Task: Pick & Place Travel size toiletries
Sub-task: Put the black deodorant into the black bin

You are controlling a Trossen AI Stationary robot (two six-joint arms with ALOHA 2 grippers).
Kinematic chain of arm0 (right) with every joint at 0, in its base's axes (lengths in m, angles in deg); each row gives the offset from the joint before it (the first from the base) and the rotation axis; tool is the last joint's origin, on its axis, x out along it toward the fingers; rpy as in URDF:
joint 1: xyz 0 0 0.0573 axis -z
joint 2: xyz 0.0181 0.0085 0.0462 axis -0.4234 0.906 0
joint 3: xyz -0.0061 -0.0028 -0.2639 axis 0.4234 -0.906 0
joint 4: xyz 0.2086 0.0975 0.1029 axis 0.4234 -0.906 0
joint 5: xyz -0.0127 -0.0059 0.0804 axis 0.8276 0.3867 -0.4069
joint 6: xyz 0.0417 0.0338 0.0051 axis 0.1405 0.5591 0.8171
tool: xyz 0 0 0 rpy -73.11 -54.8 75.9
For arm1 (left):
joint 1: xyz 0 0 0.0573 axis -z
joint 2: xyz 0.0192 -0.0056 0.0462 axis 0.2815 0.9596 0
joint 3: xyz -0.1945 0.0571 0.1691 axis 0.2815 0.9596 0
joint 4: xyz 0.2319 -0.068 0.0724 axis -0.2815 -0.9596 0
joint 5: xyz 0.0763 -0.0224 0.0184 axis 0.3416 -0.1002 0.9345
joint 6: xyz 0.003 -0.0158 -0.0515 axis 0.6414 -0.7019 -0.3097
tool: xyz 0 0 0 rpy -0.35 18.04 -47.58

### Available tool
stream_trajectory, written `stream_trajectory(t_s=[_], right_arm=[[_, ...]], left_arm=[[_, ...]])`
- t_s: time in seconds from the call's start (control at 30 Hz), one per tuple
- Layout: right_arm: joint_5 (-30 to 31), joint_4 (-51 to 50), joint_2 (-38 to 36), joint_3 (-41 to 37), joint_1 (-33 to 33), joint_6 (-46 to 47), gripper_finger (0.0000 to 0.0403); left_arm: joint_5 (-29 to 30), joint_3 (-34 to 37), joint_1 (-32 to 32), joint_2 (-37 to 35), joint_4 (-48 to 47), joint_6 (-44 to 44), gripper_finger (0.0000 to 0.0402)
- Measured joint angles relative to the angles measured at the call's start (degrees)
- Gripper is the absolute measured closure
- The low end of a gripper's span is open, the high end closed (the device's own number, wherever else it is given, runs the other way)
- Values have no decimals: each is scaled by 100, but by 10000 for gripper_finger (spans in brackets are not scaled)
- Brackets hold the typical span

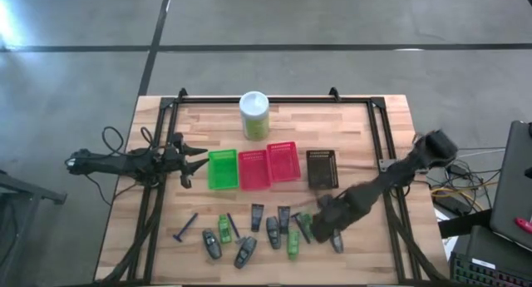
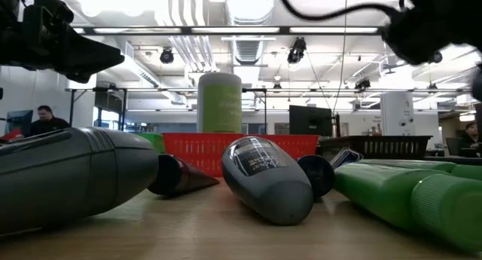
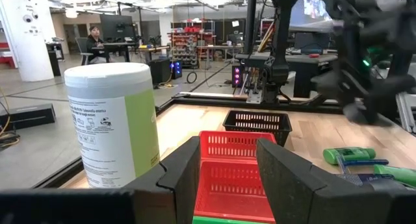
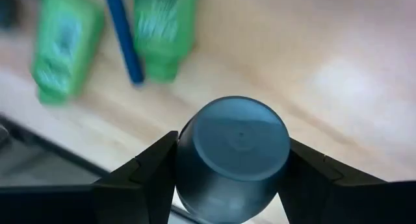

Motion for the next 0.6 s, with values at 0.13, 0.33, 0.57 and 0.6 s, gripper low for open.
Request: stream_trajectory(t_s=[0.13,0.33,0.57,0.6], right_arm=[[245,-342,-744,-91,709,-241,202],[410,-299,-1029,-185,2349,-1455,197],[19,-365,-747,-320,3825,-3025,197],[21,-367,-690,-370,3979,-3185,196]], left_arm=[[0,0,-2,11,-2,2,245],[0,0,0,12,0,0,245],[0,0,-1,10,0,0,245],[0,0,-1,11,0,1,245]])
